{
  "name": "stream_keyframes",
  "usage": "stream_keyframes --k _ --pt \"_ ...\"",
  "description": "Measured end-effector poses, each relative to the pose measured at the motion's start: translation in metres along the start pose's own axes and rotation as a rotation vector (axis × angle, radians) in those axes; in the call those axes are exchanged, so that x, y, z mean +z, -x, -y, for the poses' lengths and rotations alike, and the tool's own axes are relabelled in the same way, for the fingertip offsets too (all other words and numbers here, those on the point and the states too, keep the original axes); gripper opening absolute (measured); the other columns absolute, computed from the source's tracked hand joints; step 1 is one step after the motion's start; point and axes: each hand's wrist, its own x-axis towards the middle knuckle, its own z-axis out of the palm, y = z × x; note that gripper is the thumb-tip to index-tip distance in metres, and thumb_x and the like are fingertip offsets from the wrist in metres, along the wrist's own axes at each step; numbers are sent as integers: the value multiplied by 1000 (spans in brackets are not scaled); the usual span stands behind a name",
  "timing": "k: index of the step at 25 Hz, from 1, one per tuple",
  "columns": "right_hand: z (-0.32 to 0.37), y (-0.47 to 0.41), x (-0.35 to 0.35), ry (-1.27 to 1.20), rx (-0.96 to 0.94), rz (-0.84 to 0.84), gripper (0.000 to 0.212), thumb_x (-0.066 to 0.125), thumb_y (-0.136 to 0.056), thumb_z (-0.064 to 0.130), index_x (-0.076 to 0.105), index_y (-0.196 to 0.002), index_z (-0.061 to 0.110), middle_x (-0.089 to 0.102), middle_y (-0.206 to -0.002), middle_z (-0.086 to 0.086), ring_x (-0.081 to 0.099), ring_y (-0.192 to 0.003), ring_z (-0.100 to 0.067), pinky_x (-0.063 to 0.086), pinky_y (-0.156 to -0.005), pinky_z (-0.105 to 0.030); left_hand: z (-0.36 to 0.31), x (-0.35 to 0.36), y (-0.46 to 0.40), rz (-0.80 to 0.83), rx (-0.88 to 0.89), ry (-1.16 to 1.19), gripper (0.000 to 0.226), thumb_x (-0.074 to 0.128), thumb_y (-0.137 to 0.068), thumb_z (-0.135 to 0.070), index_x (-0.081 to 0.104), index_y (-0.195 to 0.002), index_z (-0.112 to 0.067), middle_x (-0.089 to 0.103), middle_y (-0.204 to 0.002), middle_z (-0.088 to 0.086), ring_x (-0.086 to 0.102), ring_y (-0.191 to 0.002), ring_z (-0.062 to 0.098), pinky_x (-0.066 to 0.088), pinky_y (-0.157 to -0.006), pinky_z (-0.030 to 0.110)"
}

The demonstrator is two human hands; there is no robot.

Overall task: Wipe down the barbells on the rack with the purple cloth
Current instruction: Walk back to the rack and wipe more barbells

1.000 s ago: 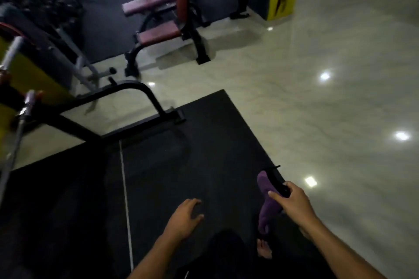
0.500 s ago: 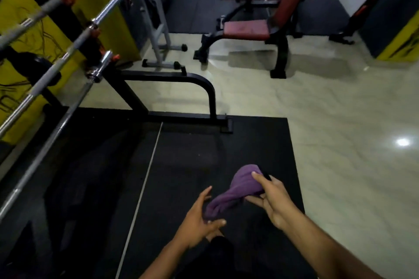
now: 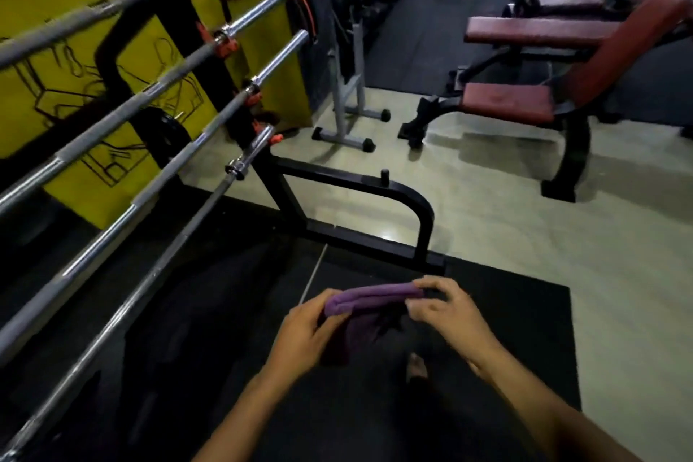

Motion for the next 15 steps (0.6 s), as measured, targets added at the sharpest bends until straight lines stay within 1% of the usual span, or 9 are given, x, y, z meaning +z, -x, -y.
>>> stream_keyframes --k 2,4,6,7,9,10,12,13,15 --pt "8 -45 4 263 -88 189 47 82 -82 8 61 -119 29 63 -126 0 63 -121 -15 54 -95 -24 -4 -22 -39 34 43 -237 29 47 -97 -61 60 -105 -36 64 -91 -23 60 -88 -3 51 -75 34" --pt "27 -86 13 526 -216 263 68 84 -80 30 46 -133 49 51 -135 19 51 -127 3 46 -102 -18 -14 -44 -78 69 111 -440 31 39 -96 -67 54 -103 -40 53 -79 -22 49 -82 -1 45 -70 31" --pt "62 -124 30 624 -346 342 83 80 -80 49 29 -145 55 34 -138 33 37 -126 17 35 -105 -11 -29 -69 -120 100 139 -514 24 38 -97 -66 52 -112 -54 52 -79 -18 47 -82 2 44 -71 30" --pt "82 -141 41 615 -399 390 84 76 -82 53 24 -148 54 30 -140 34 33 -127 19 31 -106 -10 -37 -83 -140 107 143 -502 24 39 -98 -65 52 -115 -56 57 -84 -17 50 -84 1 46 -74 31" --pt "119 -182 63 591 -505 497 68 67 -90 55 27 -145 53 33 -144 32 30 -133 16 30 -111 -15 -50 -112 -177 52 116 -418 26 43 -100 -60 57 -112 -41 63 -92 -16 59 -85 2 50 -75 35" --pt "134 -203 74 583 -531 540 53 60 -94 55 32 -140 55 40 -139 30 36 -130 15 34 -111 -19 -53 -127 -195 -6 103 -388 27 45 -100 -59 57 -107 -35 64 -91 -14 61 -83 4 50 -73 37" --pt "159 -234 91 522 -519 589 29 48 -101 56 44 -129 48 58 -122 22 55 -113 5 48 -100 -31 -54 -155 -224 -135 105 -395 30 42 -100 -59 52 -110 -33 65 -89 -11 64 -82 6 51 -73 40" --pt "170 -250 101 513 -516 607 28 44 -102 56 48 -126 41 64 -116 16 61 -105 -1 52 -94 -35 -53 -172 -237 -189 83 -422 32 39 -99 -62 50 -115 -36 67 -92 -10 66 -87 7 51 -75 39" --pt "195 -283 119 561 -547 574 35 40 -101 61 50 -117 31 69 -109 8 65 -96 -8 53 -89 -36 -41 -206 -265 -264 18 -500 38 33 -96 -69 44 -120 -41 70 -99 -10 66 -98 9 52 -79 37"
